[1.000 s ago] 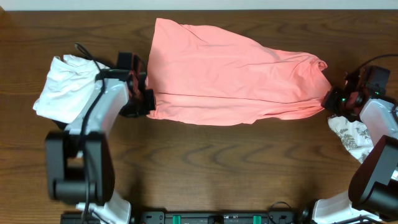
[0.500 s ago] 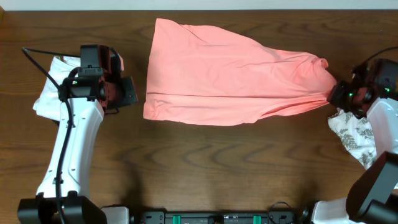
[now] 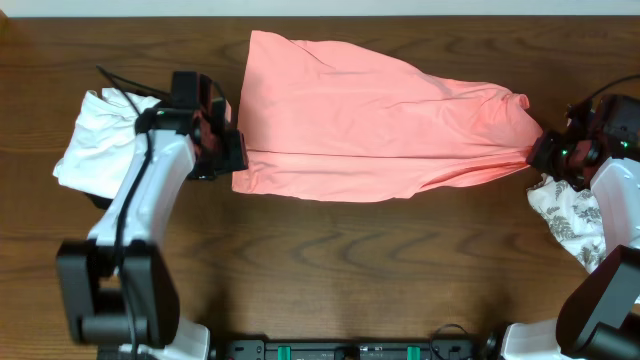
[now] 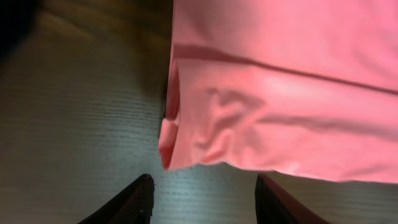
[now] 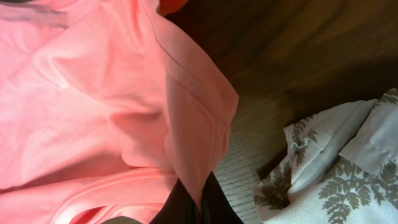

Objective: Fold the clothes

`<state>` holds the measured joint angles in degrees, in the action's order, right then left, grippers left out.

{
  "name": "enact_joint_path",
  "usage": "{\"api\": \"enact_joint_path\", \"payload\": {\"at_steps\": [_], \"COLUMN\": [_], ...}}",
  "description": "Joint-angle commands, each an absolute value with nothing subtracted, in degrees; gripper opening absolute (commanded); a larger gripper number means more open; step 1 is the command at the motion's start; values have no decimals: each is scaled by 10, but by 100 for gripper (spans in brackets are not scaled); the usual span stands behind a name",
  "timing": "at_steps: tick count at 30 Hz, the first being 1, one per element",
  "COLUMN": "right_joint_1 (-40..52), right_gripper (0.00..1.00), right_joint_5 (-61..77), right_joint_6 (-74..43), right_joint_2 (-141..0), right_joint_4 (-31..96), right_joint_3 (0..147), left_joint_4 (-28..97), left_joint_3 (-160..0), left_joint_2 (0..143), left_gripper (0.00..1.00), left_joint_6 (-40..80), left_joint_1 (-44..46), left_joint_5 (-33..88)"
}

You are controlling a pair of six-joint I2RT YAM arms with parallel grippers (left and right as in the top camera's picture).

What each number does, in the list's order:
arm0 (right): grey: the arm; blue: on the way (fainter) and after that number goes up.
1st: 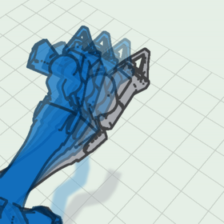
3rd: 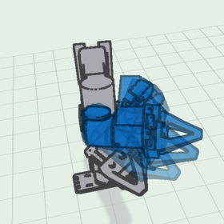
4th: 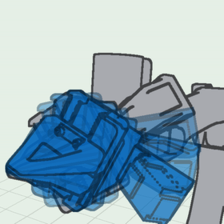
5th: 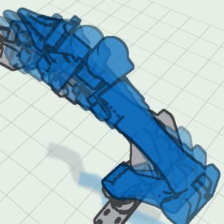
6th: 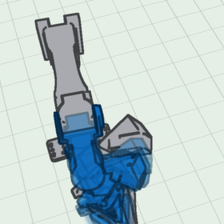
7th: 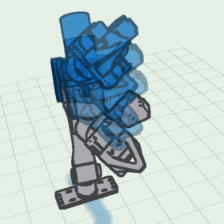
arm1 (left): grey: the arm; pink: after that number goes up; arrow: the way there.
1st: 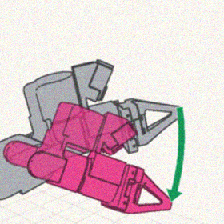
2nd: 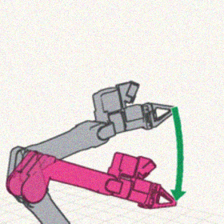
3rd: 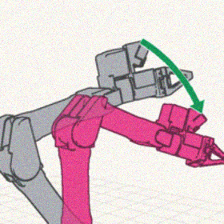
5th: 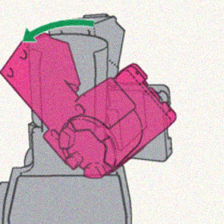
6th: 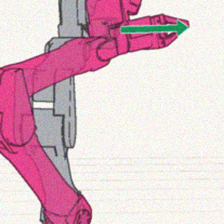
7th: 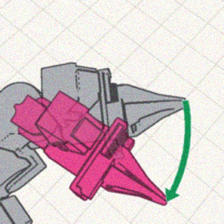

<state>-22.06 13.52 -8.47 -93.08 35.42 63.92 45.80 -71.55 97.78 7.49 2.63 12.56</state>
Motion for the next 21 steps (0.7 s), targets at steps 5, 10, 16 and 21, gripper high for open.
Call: {"api": "enact_joint_path", "payload": {"at_steps": [5, 10, 16, 21], "right_joint_1": [-225, -225, -225, -225], "right_gripper": [1, 1, 1, 1], "right_joint_5": [135, 135, 135, 135], "right_joint_6": [-76, -76, -76, -76], "right_joint_2": [-926, -926, -926, -926], "right_joint_4": [357, 356, 356, 356], "right_joint_3": [648, 648, 648, 648], "left_joint_4": [438, 431, 430, 430], "left_joint_3": [-716, -716, -716, -716], "left_joint_2": [1067, 1084, 1103, 1105], "left_gripper": [53, 53, 50, 45], "left_joint_6": [73, 73, 77, 77], "left_joint_1": [26, 26, 26, 26], "left_joint_5": [149, 160, 172, 198]}}
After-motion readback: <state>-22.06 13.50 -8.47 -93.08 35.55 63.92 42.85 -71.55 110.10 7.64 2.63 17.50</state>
